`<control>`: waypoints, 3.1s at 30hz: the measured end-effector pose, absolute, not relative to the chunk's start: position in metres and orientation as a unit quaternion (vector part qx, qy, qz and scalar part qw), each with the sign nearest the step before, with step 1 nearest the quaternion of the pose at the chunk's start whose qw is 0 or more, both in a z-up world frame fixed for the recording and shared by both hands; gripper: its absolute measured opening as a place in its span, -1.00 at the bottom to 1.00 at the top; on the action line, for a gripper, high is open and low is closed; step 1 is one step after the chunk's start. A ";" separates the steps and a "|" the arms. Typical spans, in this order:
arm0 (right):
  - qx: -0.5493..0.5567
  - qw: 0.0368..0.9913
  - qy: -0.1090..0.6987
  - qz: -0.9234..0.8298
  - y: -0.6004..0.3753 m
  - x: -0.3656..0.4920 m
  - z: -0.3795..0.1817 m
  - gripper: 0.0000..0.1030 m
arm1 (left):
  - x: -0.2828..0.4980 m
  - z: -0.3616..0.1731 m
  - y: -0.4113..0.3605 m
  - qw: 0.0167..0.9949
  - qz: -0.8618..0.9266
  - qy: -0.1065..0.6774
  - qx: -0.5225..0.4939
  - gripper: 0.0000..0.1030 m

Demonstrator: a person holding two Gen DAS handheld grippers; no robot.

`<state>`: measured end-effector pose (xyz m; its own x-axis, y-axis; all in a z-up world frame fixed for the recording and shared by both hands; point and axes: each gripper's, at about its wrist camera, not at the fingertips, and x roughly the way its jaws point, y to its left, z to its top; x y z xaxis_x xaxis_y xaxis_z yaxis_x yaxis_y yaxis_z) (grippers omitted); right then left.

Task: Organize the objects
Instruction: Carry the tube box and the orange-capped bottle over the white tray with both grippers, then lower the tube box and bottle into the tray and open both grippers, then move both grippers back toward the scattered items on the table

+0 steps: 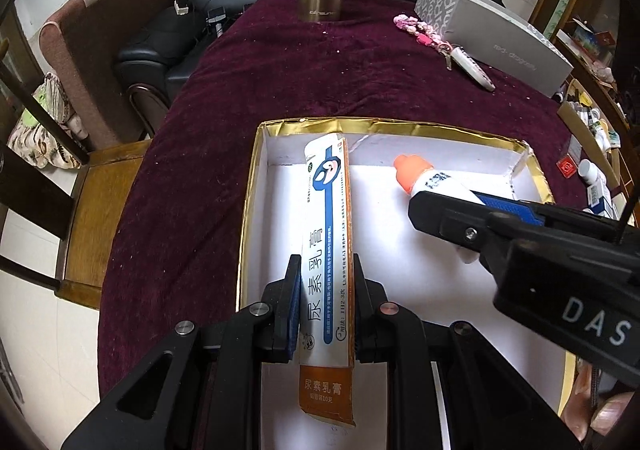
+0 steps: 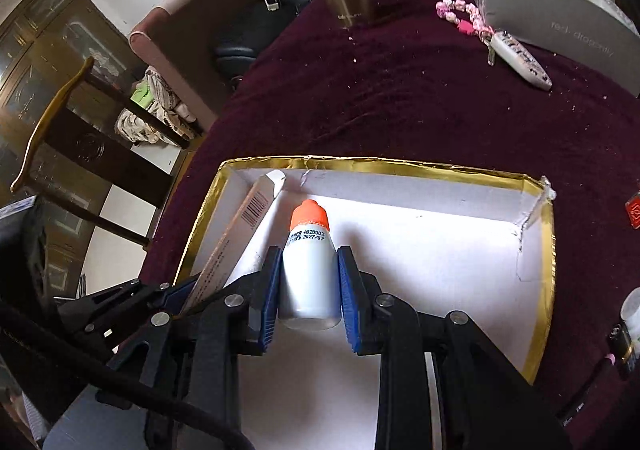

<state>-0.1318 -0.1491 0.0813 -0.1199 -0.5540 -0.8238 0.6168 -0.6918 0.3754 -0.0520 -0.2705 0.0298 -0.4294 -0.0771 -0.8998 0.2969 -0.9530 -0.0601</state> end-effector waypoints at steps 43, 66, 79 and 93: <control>0.549 0.371 0.043 -0.747 -0.180 -0.142 0.057 -0.51 | -0.058 0.023 -0.268 0.120 -0.853 0.108 0.496 -0.63; 0.536 0.387 0.026 -0.750 -0.158 -0.128 0.079 -0.45 | -0.046 0.038 -0.271 0.120 -0.859 0.134 0.480 -0.14; 0.529 0.406 -0.008 -0.745 -0.128 -0.112 0.093 -0.40 | -0.011 0.054 -0.256 0.116 -0.874 0.129 0.454 -0.14; 0.520 0.426 -0.039 -0.739 -0.074 -0.084 0.086 -0.29 | 0.036 0.062 -0.203 0.137 -0.904 0.080 0.398 -0.14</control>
<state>-0.0844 -0.0743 0.0857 -0.0955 -0.6713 -0.7350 0.5895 -0.6331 0.5016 0.0356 -0.2029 0.0619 -0.6464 -0.1845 -0.7404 0.3110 -0.9498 -0.0349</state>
